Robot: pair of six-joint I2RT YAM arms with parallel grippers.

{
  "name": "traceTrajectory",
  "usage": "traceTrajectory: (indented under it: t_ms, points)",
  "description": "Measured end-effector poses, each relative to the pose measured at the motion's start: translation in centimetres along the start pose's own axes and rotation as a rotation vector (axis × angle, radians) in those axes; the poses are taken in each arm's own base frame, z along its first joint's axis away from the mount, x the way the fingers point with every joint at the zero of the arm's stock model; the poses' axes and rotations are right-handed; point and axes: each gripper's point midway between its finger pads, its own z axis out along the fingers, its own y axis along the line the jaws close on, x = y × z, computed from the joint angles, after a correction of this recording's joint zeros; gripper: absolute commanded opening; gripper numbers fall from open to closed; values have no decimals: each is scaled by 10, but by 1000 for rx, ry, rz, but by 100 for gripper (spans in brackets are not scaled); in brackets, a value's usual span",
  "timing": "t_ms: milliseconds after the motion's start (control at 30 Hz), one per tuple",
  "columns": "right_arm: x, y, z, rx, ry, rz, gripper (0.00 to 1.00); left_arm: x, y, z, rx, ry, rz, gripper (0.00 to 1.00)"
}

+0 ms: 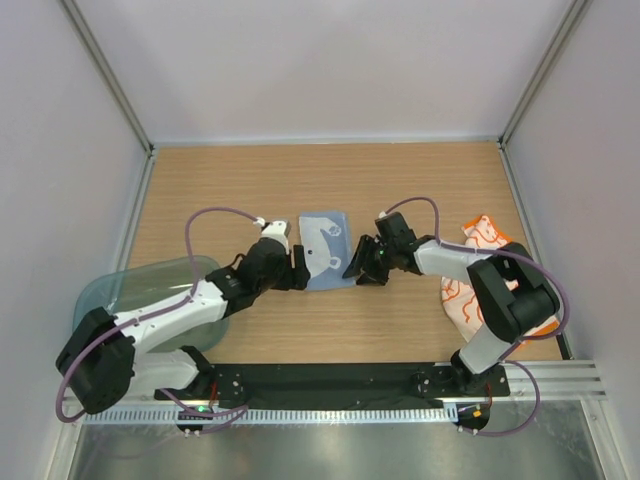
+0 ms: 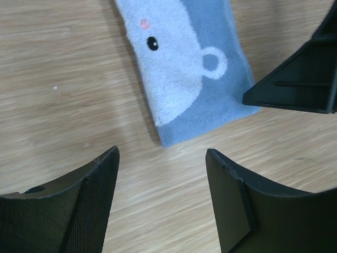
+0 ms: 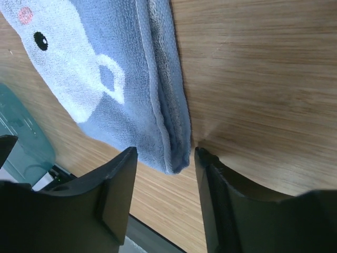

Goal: Roll the towels
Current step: Roll the towel

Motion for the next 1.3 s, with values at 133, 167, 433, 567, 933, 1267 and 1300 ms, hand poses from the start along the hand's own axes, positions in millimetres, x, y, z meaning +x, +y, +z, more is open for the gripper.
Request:
traceTrajectory:
  t_ms: [133,167,433,567,933,1267,1300]
  points:
    - [3,0,4,-16,11,12,36,-4,-12,3,81,-39,18,69]
    - [4,-1,5,-18,12,15,33,-6,-17,5,104,-48,24,69]
    - [-1,-6,3,-24,13,43,11,5,-42,38,230,-18,70,69]
    - [-17,-15,-3,-16,-7,71,5,24,-47,55,268,45,80,69]
    - [-60,-29,-26,-60,-43,123,2,19,-79,102,353,57,78,71]
    - [-98,-31,-29,-117,-24,165,1,25,-100,108,376,47,131,71]
    - [-101,-31,-29,-122,-25,168,1,27,-103,107,377,48,143,71]
